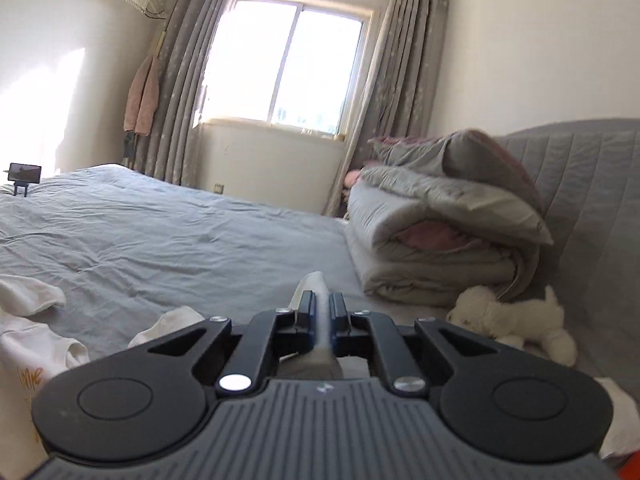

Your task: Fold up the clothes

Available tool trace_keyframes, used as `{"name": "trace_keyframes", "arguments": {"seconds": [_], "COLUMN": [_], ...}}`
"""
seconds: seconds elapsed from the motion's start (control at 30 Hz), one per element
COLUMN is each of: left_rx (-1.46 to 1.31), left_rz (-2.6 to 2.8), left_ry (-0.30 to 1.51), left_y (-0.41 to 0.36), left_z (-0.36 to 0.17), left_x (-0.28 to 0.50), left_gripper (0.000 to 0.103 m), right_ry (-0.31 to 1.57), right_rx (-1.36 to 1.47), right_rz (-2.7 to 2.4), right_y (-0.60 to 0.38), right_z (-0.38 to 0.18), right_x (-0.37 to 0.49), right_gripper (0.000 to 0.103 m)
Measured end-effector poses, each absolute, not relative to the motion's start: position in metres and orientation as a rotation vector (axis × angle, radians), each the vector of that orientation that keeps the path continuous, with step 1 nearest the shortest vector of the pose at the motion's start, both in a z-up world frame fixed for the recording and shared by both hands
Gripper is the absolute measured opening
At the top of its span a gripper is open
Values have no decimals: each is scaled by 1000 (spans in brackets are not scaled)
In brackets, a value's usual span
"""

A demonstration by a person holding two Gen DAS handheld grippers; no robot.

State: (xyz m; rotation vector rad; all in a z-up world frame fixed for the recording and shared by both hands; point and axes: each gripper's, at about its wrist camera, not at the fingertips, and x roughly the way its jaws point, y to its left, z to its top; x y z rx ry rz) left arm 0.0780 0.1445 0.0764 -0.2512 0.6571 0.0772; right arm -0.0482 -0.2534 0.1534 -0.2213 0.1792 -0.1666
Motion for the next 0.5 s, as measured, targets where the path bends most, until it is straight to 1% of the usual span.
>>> {"name": "trace_keyframes", "arguments": {"seconds": [0.03, 0.1, 0.13, 0.17, 0.2, 0.3, 0.4, 0.43, 0.47, 0.5], "left_rx": [-247, -229, -222, -214, -213, -210, -225, -233, -242, -250], "left_rz": [81, 79, 75, 72, 68, 55, 43, 39, 35, 31], "left_ry": [657, 686, 705, 724, 730, 748, 755, 756, 756, 757], "left_y": [144, 140, 138, 136, 134, 131, 130, 130, 130, 130], "left_z": [76, 69, 65, 61, 60, 56, 57, 58, 59, 60], "left_x": [78, 82, 83, 85, 86, 86, 85, 84, 83, 82], "left_gripper": [75, 79, 79, 79, 80, 84, 89, 89, 89, 89], "right_ry": [108, 119, 173, 268, 378, 709, 691, 681, 687, 696], "right_rx": [-278, -327, -356, -376, -324, -140, -8, -15, -15, -15], "right_rz": [-222, -290, -330, -349, -322, -221, -182, -174, -154, -133], "right_y": [-254, -262, -267, -273, -285, -322, -335, -336, -332, -328], "right_z": [164, 160, 148, 130, 116, 73, 85, 89, 89, 88], "right_x": [-60, -59, -48, -33, -21, 14, 12, 10, 9, 7], "right_gripper": [7, 7, 8, 18, 20, 20, 20, 24, 36, 44]}}
